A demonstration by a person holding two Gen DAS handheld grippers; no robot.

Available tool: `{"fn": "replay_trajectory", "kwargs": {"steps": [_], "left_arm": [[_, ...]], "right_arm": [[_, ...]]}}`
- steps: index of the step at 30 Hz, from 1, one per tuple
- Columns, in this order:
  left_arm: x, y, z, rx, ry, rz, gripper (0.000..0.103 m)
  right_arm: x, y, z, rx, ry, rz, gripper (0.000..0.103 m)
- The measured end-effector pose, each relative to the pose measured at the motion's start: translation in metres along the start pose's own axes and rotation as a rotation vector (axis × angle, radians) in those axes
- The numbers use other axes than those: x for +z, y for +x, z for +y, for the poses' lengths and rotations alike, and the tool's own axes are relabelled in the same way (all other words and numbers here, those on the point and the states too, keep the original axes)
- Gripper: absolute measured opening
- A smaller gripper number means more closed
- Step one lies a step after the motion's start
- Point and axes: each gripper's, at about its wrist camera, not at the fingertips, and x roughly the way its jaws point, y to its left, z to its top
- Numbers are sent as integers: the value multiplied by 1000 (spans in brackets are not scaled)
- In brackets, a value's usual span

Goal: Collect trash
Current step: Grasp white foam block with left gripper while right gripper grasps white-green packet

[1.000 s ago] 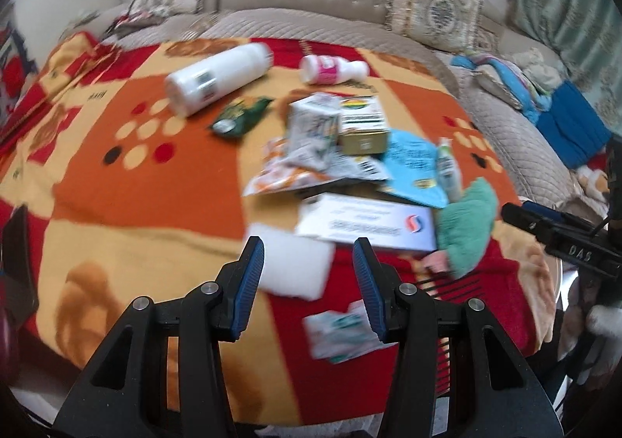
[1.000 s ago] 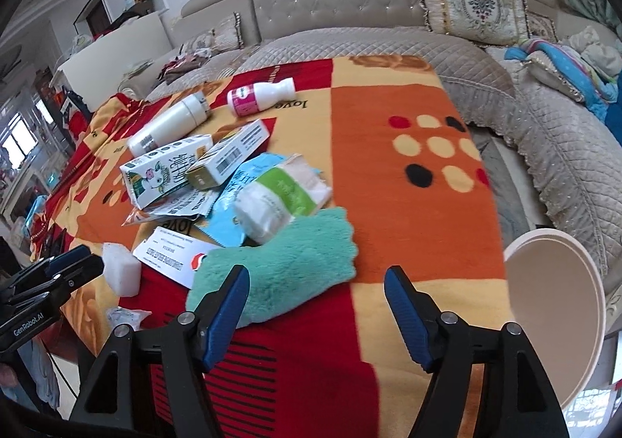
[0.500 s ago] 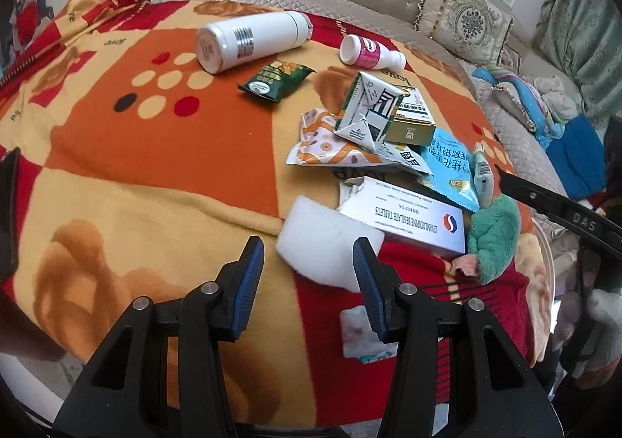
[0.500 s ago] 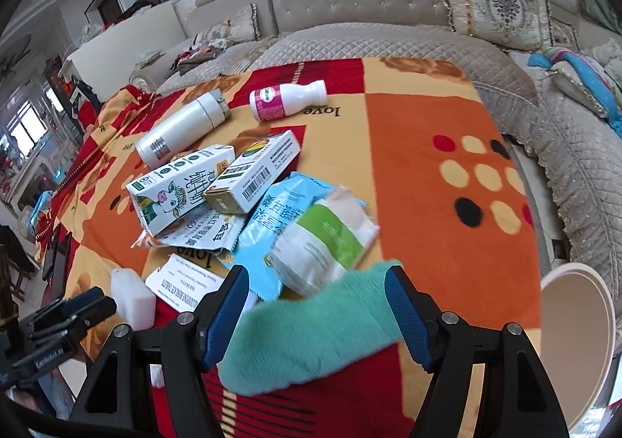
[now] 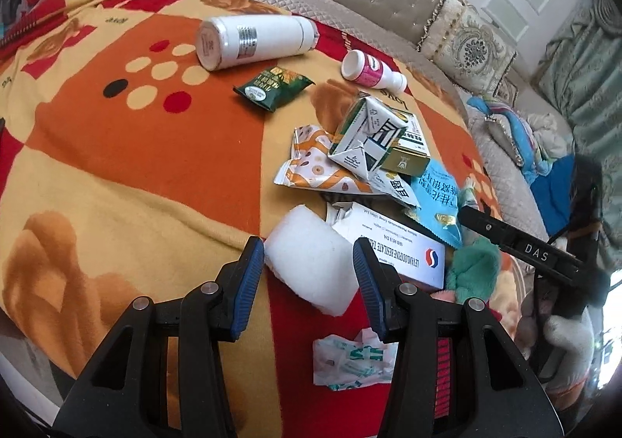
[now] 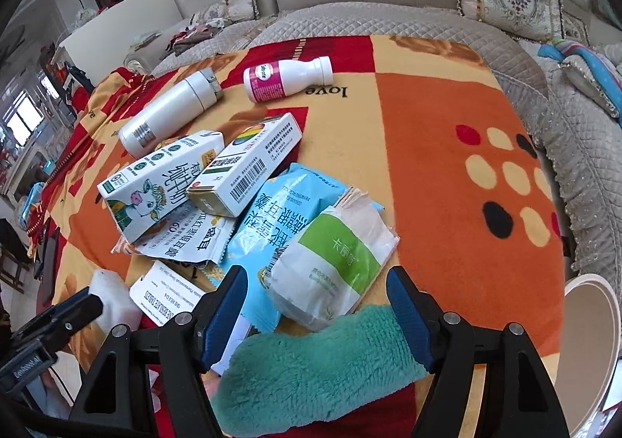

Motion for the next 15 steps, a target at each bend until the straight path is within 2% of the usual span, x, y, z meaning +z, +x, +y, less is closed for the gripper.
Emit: {"fn": "replay_trajectory", "kwargs": {"steps": [5, 9, 15], "left_arm": [[2, 10, -4, 3, -15, 6, 47], [5, 18, -9, 24, -15, 6, 55], [8, 28, -12, 78, -6, 2, 56]], "right_arm": [[2, 7, 1, 12, 11, 15, 73], [3, 15, 3, 14, 13, 34, 77], [2, 24, -9, 49, 70, 26, 76]]}}
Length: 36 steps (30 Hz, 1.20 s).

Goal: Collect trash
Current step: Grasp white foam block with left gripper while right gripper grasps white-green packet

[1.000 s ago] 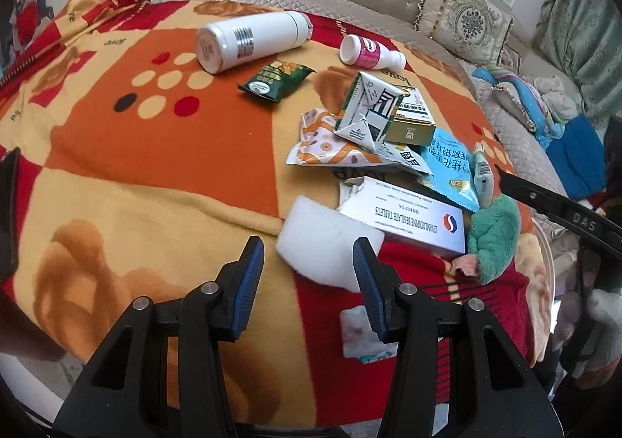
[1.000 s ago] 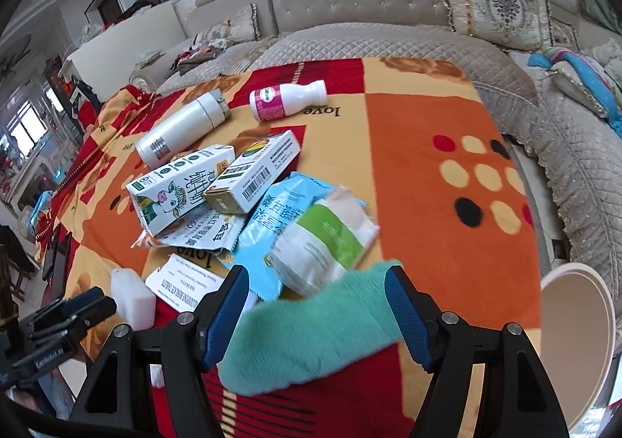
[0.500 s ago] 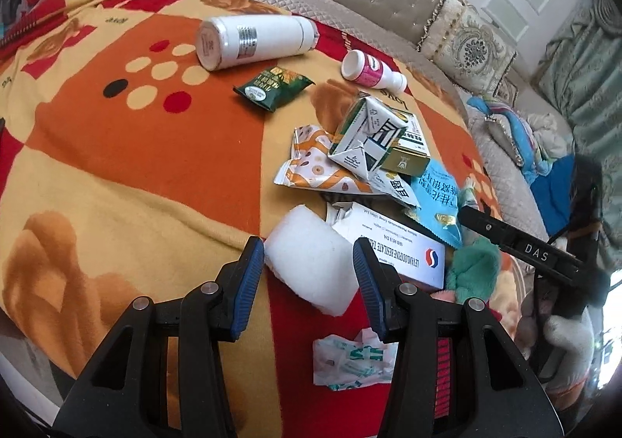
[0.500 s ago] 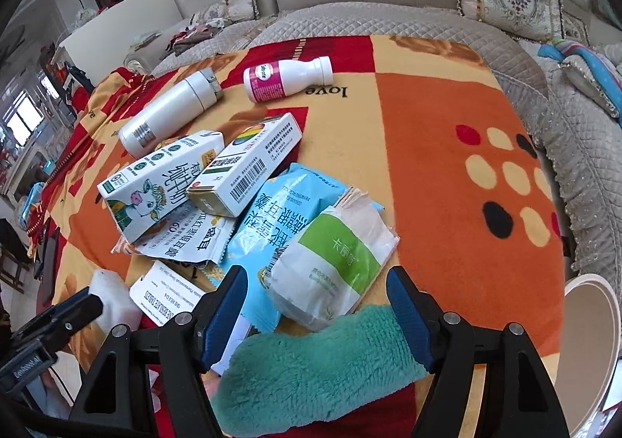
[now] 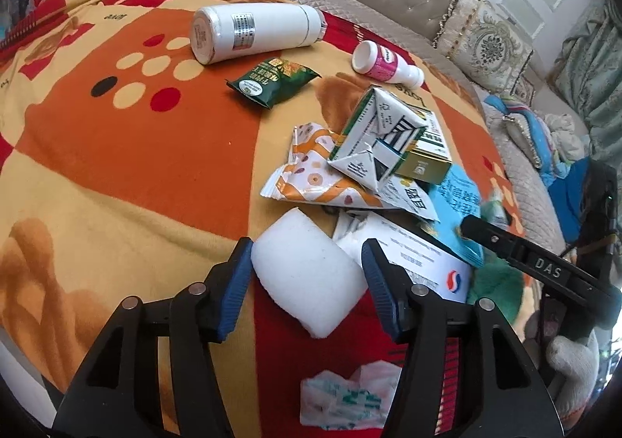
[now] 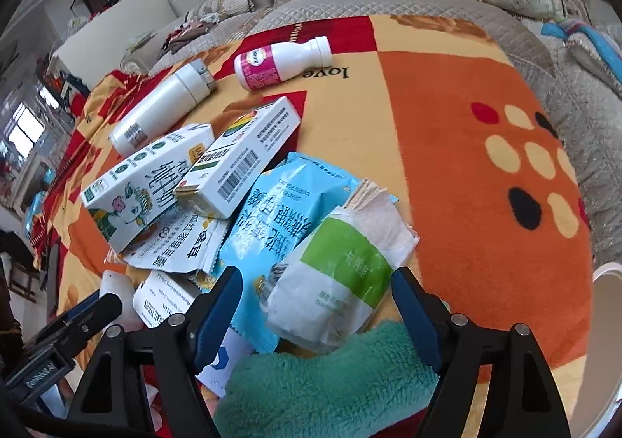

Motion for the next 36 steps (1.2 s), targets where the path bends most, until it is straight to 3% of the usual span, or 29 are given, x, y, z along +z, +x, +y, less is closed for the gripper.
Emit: {"fn": "replay_trajectory", "kwargs": {"steps": [4, 6, 9, 18, 21, 27, 32, 33, 34, 36], "left_arm": [[-2, 7, 2, 2, 8, 18, 52], [-3, 5, 2, 0, 20, 14, 44], [-4, 1, 4, -10, 41, 18, 40], [-1, -28, 15, -10, 64, -3, 38], [0, -33, 14, -18, 61, -11, 38], [-3, -32, 10, -32, 74, 0, 38], [-4, -33, 7, -37, 79, -3, 38], [-4, -34, 7, -37, 80, -5, 38], [-3, -35, 7, -37, 81, -6, 38], [-3, -38, 6, -36, 84, -10, 38]], "right_arm": [[-4, 0, -5, 54, 12, -11, 46], [-6, -5, -5, 58, 7, -30, 40], [-8, -14, -6, 82, 7, -59, 30], [-9, -42, -11, 115, 10, -111, 27], [-8, -34, -16, 129, 34, -57, 27], [-16, -28, -26, 130, 83, -14, 39], [-18, -39, -30, 129, 92, -53, 40], [-18, -42, -30, 123, 91, -68, 39], [-19, -46, -31, 111, 87, -93, 28], [-19, -51, -30, 107, 73, -115, 24]]}}
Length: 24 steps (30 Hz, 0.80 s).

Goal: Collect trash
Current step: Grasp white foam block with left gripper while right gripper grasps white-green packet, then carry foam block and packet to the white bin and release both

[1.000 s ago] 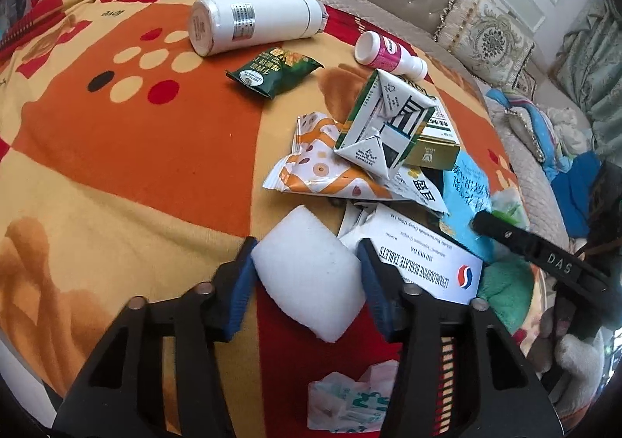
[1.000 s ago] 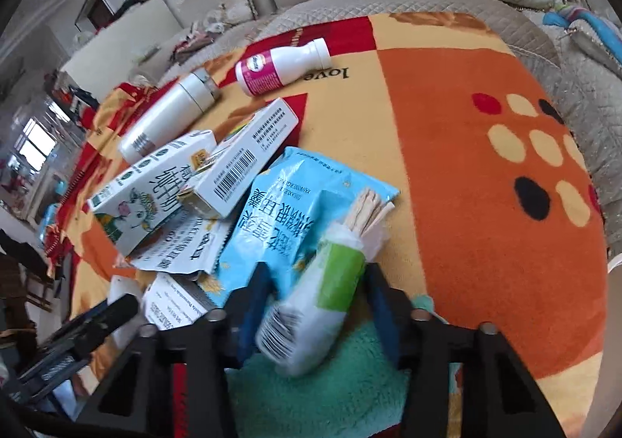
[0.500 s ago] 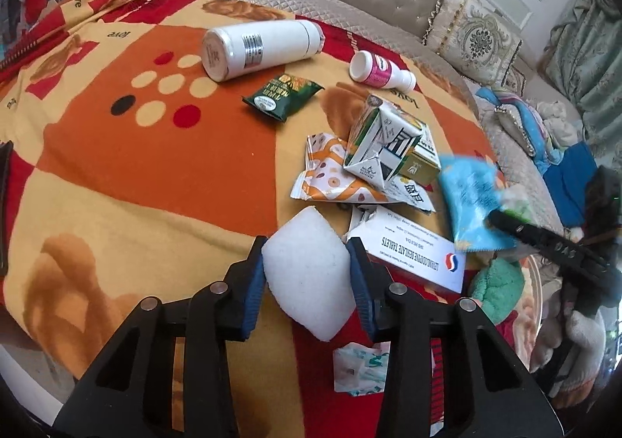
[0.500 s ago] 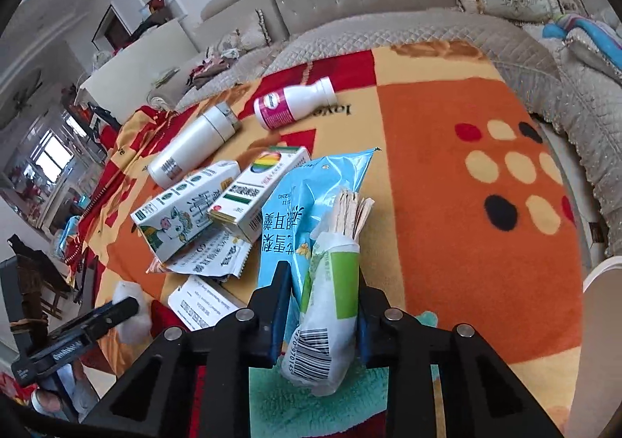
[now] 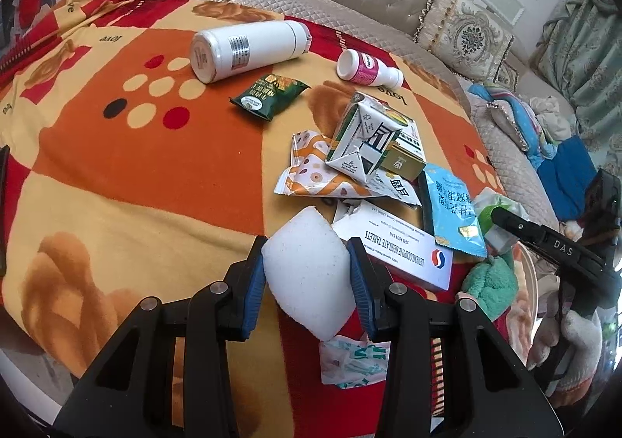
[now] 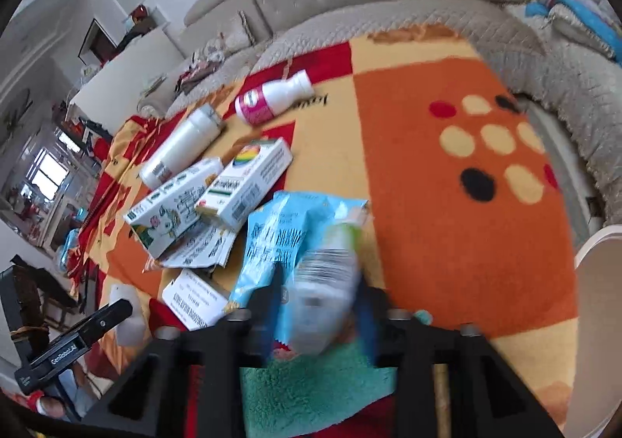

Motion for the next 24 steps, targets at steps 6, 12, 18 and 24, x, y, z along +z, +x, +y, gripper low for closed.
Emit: {"fn": "replay_trajectory", "kwargs": {"steps": [6, 12, 18, 24], "left_arm": [[5, -18, -13, -23, 28, -30, 38], [9, -26, -43, -51, 96, -40, 38], [7, -20, -89, -88, 164, -28, 38], [7, -8, -145, -123, 255, -22, 38]], "right_arm": [[2, -17, 6, 27, -33, -45, 21], [2, -39, 6, 60, -37, -82, 21], [-6, -54, -1, 34, -52, -93, 21], [-13, -74, -25, -22, -28, -120, 21]]}}
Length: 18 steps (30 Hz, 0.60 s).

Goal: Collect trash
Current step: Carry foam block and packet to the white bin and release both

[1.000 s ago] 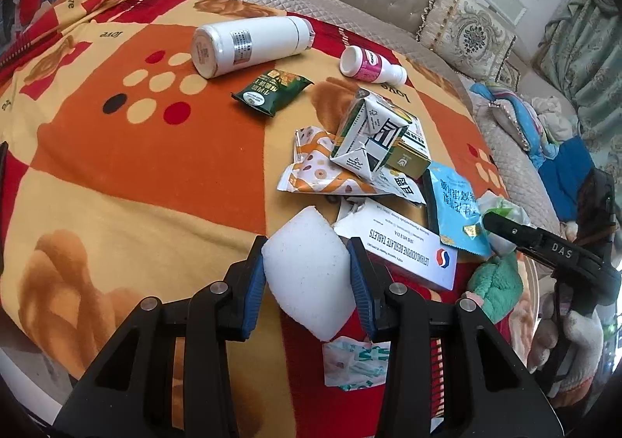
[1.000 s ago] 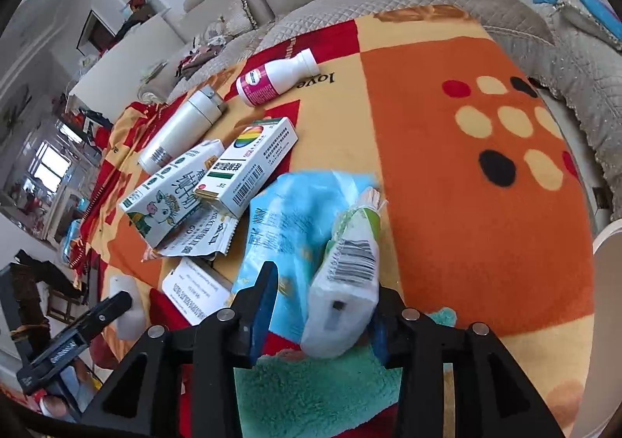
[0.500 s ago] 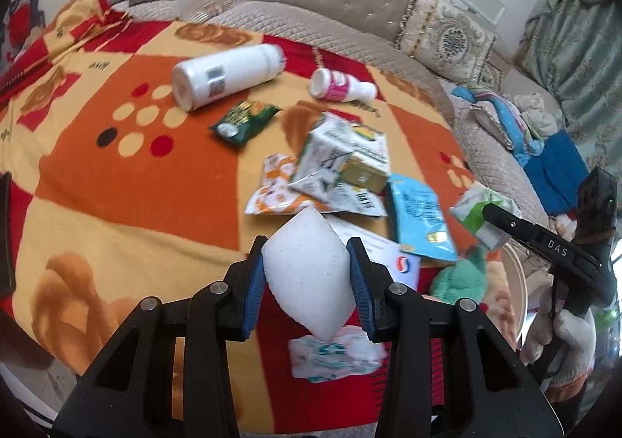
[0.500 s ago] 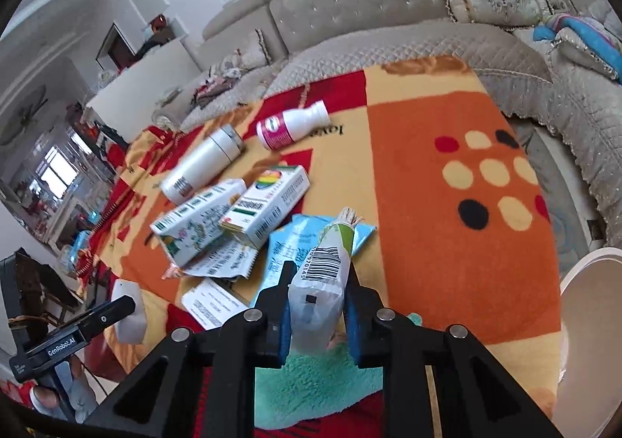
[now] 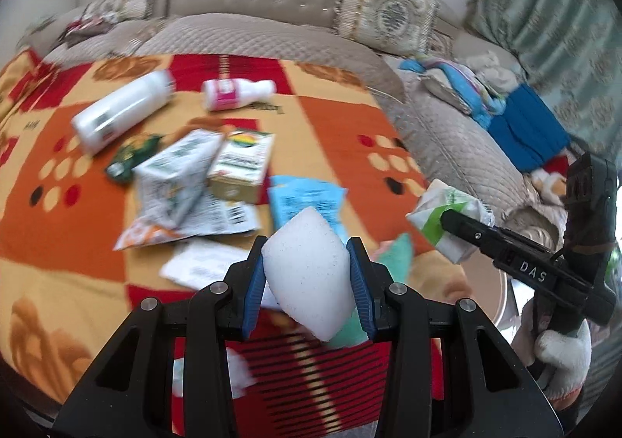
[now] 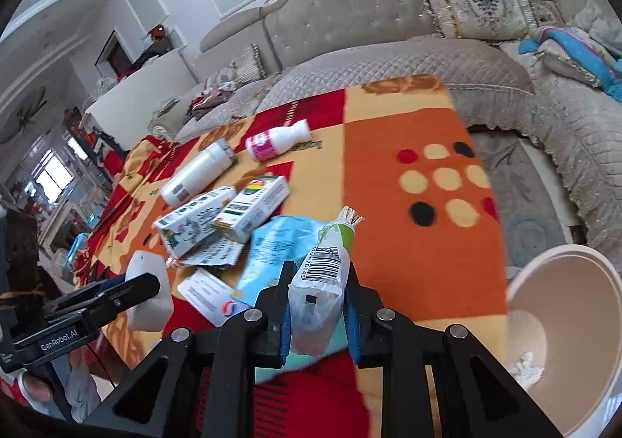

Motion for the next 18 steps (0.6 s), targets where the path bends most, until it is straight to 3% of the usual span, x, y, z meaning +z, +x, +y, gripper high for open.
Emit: {"fn": "replay_trajectory", "kwargs": {"steps": [18], "left_arm": [[5, 66, -152, -153, 200, 92, 38]], "right_arm": [[-38, -76, -124, -224, 175, -35, 21]]}}
